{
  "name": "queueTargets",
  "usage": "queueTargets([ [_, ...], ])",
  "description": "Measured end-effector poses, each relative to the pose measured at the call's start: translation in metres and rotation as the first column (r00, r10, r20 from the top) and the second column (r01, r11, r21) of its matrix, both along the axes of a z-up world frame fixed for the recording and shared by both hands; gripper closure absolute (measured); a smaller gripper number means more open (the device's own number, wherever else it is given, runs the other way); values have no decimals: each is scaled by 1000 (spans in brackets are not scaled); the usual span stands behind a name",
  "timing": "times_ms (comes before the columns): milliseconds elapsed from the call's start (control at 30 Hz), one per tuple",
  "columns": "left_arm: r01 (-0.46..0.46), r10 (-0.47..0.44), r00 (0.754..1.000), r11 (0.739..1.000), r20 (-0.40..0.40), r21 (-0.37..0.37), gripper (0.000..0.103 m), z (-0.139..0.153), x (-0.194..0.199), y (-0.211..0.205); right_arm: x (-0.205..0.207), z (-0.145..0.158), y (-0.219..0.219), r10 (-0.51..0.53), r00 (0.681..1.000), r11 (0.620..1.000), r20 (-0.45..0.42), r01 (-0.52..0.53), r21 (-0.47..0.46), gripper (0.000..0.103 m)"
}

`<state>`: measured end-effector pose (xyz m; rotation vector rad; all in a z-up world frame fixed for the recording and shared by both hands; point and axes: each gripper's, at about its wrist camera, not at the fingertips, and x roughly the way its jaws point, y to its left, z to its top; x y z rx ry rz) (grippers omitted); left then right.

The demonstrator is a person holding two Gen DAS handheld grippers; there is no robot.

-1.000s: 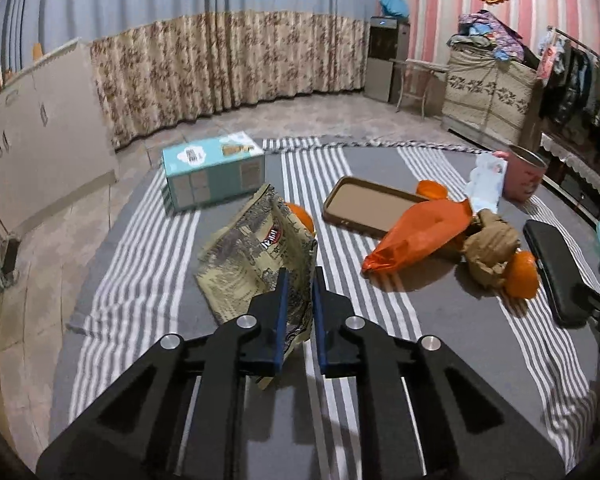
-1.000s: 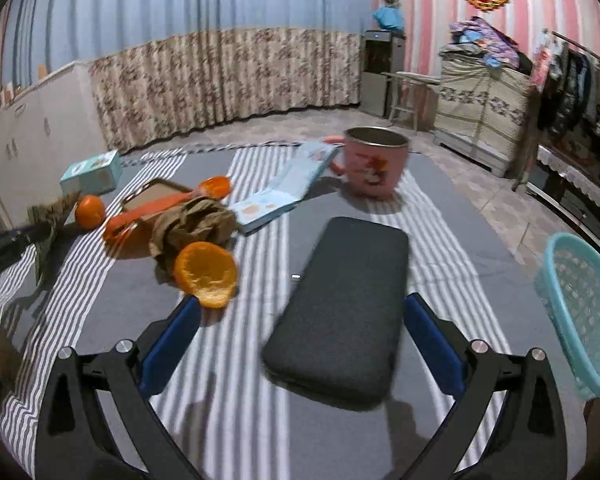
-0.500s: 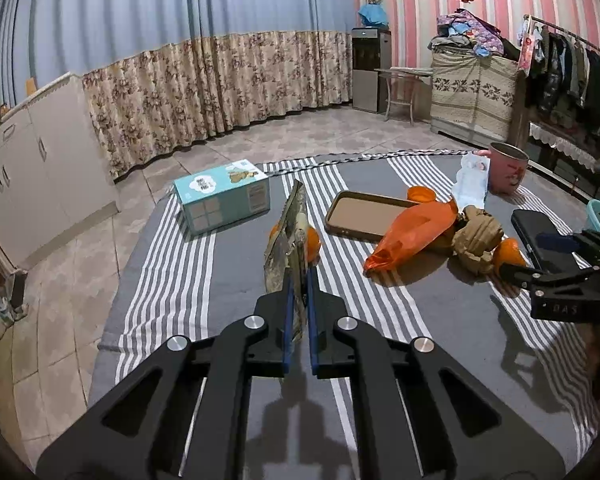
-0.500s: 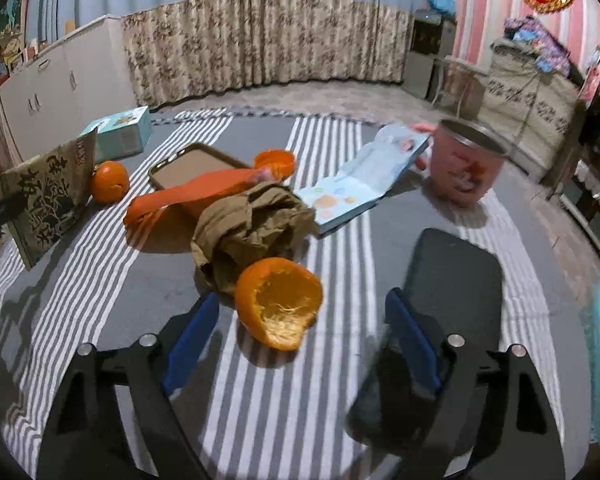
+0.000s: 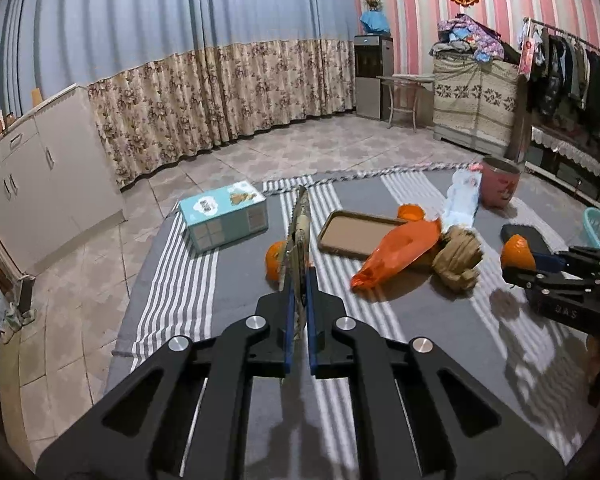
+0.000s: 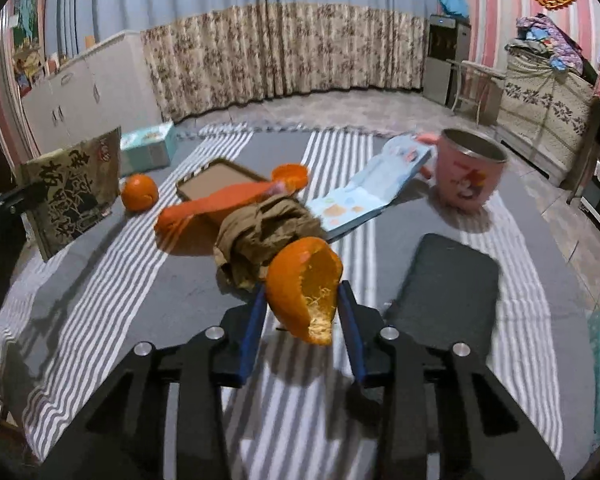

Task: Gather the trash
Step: 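Grasp the orange peel with the right tool, then carry the newspaper over the basket and open the left tool while the right tool carries the peel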

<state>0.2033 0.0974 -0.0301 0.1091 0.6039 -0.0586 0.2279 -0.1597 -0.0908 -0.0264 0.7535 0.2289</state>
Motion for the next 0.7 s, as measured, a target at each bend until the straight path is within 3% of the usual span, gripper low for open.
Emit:
queueTargets([
  [400, 125, -125, 991, 992, 41, -5, 100, 20, -14, -97, -68, 51, -102, -169, 976, 986, 135, 170, 5, 66],
  [700, 280, -277, 956, 960, 101, -17, 100, 43, -29, -196, -110, 71, -193, -338, 926, 940, 171, 339, 20, 66],
])
